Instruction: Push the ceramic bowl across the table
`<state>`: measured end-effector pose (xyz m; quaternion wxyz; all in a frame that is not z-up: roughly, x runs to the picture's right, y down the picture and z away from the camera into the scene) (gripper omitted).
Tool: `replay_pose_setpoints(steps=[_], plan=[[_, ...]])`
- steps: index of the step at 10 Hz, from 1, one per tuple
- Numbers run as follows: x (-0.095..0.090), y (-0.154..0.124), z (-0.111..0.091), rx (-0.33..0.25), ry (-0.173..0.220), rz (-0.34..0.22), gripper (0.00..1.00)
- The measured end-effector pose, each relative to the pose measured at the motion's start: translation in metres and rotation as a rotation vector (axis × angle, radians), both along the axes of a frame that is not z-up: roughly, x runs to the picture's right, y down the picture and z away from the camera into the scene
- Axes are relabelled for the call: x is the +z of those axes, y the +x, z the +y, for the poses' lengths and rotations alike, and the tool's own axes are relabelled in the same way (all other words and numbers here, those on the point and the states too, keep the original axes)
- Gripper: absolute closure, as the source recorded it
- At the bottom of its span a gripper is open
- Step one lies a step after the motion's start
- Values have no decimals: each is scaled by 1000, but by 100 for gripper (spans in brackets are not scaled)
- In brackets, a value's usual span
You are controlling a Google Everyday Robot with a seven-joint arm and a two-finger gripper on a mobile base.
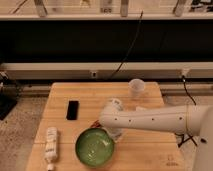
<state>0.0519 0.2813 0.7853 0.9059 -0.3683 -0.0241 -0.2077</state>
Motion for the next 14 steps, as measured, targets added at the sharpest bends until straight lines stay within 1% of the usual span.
replay_pose_setpoints(steps=[3,5,14], plan=[[2,-2,0,-6,0,1,98],[1,-14,2,-13,-1,-3,98],[0,-23,6,-33,-3,-8,98]])
